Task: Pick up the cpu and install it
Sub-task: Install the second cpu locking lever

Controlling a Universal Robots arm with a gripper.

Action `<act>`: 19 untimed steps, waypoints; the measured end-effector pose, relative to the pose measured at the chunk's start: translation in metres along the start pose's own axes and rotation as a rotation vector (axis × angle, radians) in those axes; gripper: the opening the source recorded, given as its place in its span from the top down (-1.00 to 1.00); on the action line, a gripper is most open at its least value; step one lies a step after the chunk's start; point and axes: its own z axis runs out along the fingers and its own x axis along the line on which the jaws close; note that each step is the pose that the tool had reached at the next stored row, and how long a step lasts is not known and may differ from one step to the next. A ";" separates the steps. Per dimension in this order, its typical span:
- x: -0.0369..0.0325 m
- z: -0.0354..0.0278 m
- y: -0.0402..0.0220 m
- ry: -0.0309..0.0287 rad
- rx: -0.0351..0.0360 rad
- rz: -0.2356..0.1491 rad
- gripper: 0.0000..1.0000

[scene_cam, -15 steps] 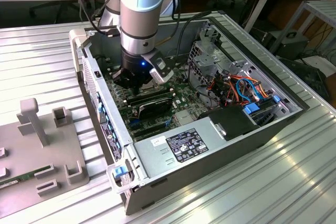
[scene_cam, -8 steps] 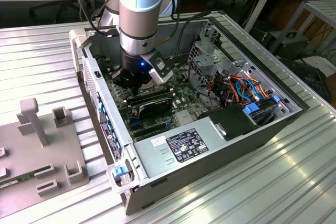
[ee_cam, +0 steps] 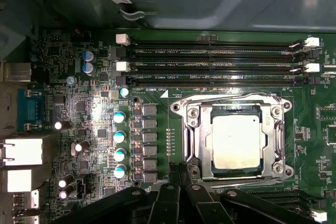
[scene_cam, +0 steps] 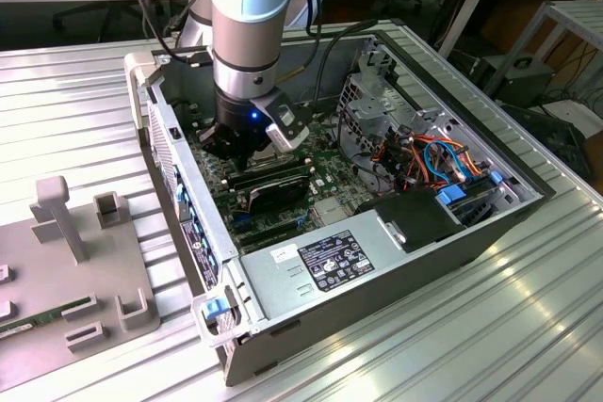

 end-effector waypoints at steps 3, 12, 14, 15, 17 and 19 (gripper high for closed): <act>0.0002 0.0001 -0.0003 -0.0003 -0.0003 0.000 0.79; 0.0001 -0.0001 -0.0036 -0.0002 0.0002 0.000 0.79; 0.0000 0.0000 -0.0036 -0.0003 0.0000 0.000 0.79; 0.0000 0.0000 -0.0035 -0.0003 0.0000 0.000 0.79; 0.0000 0.0000 -0.0030 -0.0004 0.0000 0.000 0.79; 0.0001 0.0001 -0.0022 -0.0003 -0.0008 0.000 0.79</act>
